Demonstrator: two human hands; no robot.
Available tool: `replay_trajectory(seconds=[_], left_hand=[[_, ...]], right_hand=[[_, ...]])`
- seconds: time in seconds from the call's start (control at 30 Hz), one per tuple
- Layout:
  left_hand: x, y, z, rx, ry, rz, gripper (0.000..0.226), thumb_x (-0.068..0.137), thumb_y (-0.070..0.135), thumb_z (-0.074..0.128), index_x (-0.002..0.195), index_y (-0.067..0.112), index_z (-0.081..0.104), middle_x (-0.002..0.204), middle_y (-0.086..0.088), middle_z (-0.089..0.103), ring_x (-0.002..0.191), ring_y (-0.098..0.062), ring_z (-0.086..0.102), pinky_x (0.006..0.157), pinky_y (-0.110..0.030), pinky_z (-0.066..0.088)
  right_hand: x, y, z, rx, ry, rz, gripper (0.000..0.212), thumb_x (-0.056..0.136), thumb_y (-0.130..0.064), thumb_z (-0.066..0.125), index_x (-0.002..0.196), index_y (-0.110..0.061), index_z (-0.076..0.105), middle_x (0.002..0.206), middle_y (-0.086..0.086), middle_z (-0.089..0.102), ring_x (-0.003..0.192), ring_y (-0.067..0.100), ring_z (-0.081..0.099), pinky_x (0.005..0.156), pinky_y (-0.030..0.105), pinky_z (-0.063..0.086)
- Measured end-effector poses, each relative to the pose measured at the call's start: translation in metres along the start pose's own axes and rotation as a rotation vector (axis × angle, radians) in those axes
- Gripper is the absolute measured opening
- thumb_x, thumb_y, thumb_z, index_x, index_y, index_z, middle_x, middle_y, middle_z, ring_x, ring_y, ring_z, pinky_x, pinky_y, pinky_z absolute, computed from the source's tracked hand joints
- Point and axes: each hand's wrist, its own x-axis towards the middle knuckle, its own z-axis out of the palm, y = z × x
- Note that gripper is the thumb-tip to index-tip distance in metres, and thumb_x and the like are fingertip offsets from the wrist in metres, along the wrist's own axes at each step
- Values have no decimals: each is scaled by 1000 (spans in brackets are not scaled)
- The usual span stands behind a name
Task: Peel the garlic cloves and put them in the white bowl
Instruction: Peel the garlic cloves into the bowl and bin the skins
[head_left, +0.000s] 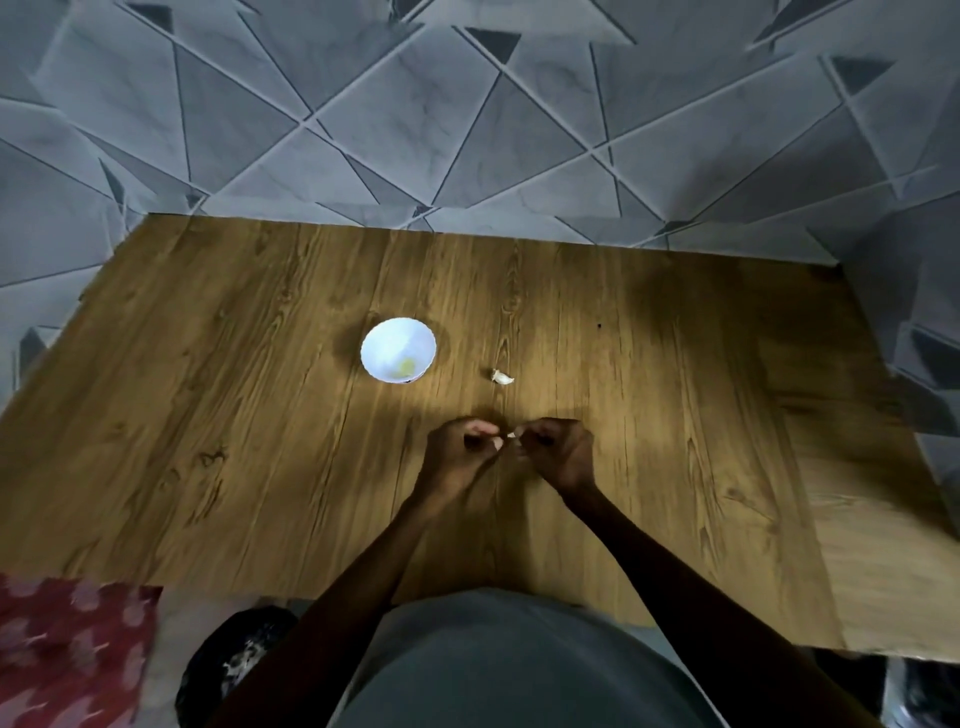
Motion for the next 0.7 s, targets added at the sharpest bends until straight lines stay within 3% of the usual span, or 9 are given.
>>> replay_trajectory(seconds=[0.17, 0.3, 0.37, 0.47, 0.7], left_hand=[[5, 18, 2, -425, 21, -173, 6, 83, 13, 75, 89, 11, 75, 78, -7, 74, 68, -16, 68, 66, -29, 53], [8, 22, -8, -493, -30, -193, 7, 87, 7, 70, 94, 8, 73, 79, -10, 75, 71, -16, 70, 67, -26, 54], [7, 27, -14, -504, -57, -198, 10, 89, 7, 68, 97, 5, 73, 83, -13, 75, 74, -18, 72, 68, -26, 56], [6, 38, -21, -547, -63, -266, 7, 90, 4, 66, 94, 2, 71, 76, -8, 73, 67, -12, 71, 64, -22, 57], [16, 42, -31, -724, -183, -511, 11, 91, -3, 58, 86, 1, 68, 75, -6, 69, 63, -9, 67, 61, -19, 54]], right_hand=[[3, -22, 5, 167, 11, 93, 9, 88, -9, 72, 93, -2, 76, 78, 7, 76, 68, 20, 74, 63, 31, 61], [12, -28, 3, 143, 4, 64, 6, 85, -8, 75, 90, -5, 76, 79, 5, 76, 69, 17, 73, 61, 28, 59], [15, -31, 4, 57, 2, 4, 3, 84, -8, 76, 85, -10, 77, 77, 0, 75, 69, 13, 72, 61, 27, 59], [17, -37, 7, -69, 27, -70, 15, 83, -3, 74, 79, -18, 75, 74, -7, 73, 67, 5, 69, 63, 23, 57], [17, -50, 5, -213, 60, -338, 20, 79, 8, 69, 83, -11, 75, 79, -8, 70, 75, 0, 65, 67, 15, 52]])
